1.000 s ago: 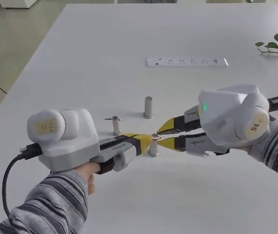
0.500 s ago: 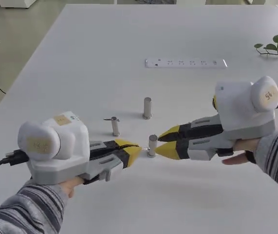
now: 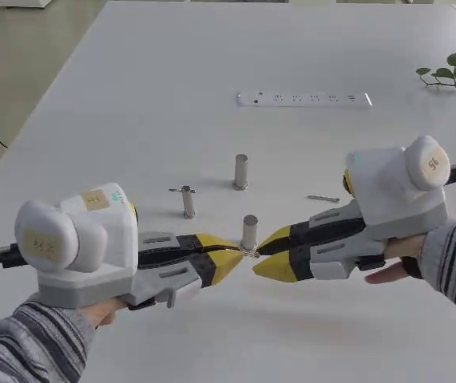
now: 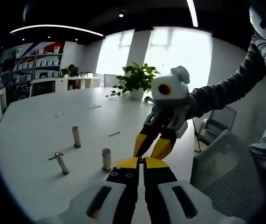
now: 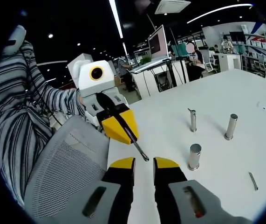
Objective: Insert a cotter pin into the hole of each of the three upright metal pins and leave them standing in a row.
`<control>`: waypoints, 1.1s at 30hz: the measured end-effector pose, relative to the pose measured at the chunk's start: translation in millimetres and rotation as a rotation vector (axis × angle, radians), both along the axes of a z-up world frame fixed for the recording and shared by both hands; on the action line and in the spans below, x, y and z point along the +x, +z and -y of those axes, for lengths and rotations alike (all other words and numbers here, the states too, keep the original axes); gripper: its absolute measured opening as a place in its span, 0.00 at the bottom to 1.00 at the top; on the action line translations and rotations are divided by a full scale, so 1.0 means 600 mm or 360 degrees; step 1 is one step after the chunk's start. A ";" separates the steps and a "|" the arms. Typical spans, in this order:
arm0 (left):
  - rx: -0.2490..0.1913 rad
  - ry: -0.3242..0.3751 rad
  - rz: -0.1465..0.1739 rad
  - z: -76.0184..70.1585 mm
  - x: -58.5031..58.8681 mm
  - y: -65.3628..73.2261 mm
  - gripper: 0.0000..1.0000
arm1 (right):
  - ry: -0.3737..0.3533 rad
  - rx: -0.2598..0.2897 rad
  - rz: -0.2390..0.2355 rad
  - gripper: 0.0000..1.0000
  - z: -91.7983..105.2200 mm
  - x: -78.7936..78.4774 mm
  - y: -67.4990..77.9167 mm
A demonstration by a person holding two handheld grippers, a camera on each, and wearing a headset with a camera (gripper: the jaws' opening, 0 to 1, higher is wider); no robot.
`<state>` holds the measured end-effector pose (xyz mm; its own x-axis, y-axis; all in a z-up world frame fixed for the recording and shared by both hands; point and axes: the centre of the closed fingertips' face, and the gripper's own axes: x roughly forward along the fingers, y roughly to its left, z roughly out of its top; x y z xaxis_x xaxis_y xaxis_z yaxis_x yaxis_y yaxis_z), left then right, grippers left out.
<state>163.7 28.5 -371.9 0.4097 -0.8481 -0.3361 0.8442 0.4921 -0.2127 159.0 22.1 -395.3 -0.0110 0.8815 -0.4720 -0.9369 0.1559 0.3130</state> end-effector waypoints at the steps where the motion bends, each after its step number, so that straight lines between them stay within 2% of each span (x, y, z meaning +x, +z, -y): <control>1: 0.0003 -0.0001 0.0000 0.001 -0.001 -0.001 0.00 | 0.0005 0.0003 -0.0001 0.09 -0.001 -0.001 0.001; 4: -0.0013 -0.0021 -0.0011 0.005 -0.004 0.000 0.00 | 0.0011 0.0009 -0.0005 0.08 -0.002 -0.004 0.003; 7: -0.0067 -0.0034 -0.0033 0.010 -0.008 0.006 0.00 | 0.0027 0.0013 -0.0003 0.06 -0.003 -0.006 0.004; 14: -0.0070 -0.0023 -0.0061 0.010 -0.007 0.000 0.00 | 0.0049 0.0003 0.0023 0.02 -0.002 -0.008 0.006; 20: -0.0074 -0.0003 -0.0069 0.011 -0.006 -0.004 0.00 | 0.0091 -0.0047 0.0123 0.00 0.002 -0.005 0.003; 23: -0.0067 -0.0001 -0.0066 0.011 -0.007 -0.005 0.00 | 0.0124 -0.0077 0.0194 0.00 0.004 0.000 0.001; 24: -0.0062 0.0001 -0.0062 0.010 -0.007 -0.005 0.00 | 0.0155 -0.0099 0.0250 0.00 0.005 0.001 0.001; 25: -0.0056 0.0002 -0.0060 0.010 -0.006 -0.006 0.00 | 0.0173 -0.0110 0.0256 0.00 0.005 -0.003 0.000; 28: -0.0028 0.0019 -0.0036 0.006 -0.003 -0.009 0.02 | 0.0237 -0.0151 0.0341 0.00 0.005 -0.005 -0.004; 33: 0.0000 0.0020 -0.0022 0.006 -0.002 -0.013 0.04 | 0.0291 -0.0198 0.0405 0.00 0.006 -0.007 -0.009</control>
